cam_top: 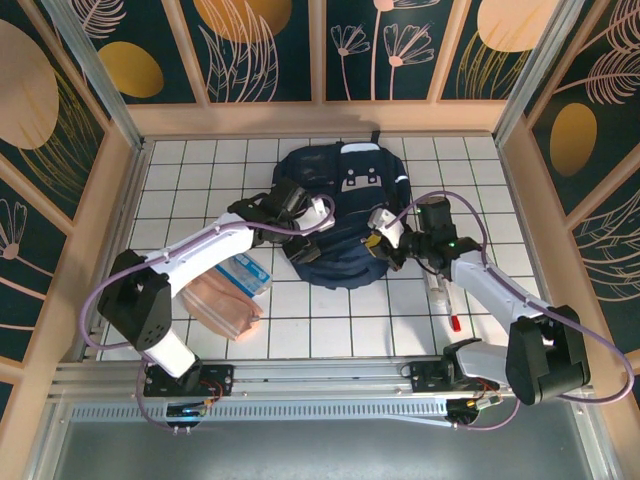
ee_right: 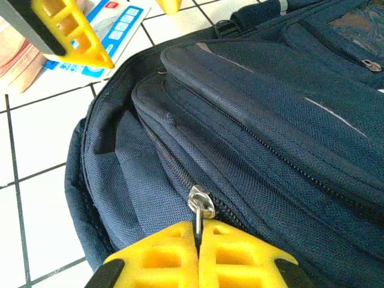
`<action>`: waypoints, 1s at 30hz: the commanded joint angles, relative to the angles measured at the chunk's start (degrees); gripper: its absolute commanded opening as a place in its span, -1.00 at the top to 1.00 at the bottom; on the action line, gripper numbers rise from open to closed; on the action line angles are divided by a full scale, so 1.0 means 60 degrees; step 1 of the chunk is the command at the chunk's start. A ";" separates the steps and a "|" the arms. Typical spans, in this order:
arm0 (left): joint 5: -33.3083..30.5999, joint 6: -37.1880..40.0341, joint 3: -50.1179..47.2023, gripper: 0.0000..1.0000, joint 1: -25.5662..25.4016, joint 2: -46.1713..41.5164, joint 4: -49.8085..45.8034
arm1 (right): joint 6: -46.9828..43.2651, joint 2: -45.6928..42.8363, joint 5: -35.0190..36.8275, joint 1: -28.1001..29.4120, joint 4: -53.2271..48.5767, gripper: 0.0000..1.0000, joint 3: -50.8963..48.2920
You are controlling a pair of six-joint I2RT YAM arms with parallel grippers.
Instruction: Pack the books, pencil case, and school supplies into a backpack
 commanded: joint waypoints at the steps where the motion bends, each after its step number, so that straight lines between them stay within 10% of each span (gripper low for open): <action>1: -0.0587 0.1063 0.0142 -0.35 -0.0034 0.0539 0.0833 | -0.0074 -0.0455 -0.0416 -0.0087 0.0049 1.00 0.0281; 9: -0.0827 0.1527 0.0790 -0.26 -0.0037 0.1868 0.1529 | -0.0151 -0.0915 -0.0489 -0.0114 -0.0004 1.00 0.0034; 14: -0.0586 0.1236 0.1353 0.95 -0.0043 0.2173 0.1703 | -0.0149 -0.0918 -0.0408 -0.0120 -0.0131 1.00 0.0022; 22: -0.0271 -0.0510 0.2636 1.00 -0.0058 0.1367 0.0613 | 0.1276 -0.1046 0.2530 -0.0033 0.0870 1.00 -0.0534; 30: -0.1533 -0.1392 0.3281 1.00 -0.0726 0.1131 -0.1409 | 0.1678 0.0146 0.2941 0.0038 0.1193 1.00 0.0087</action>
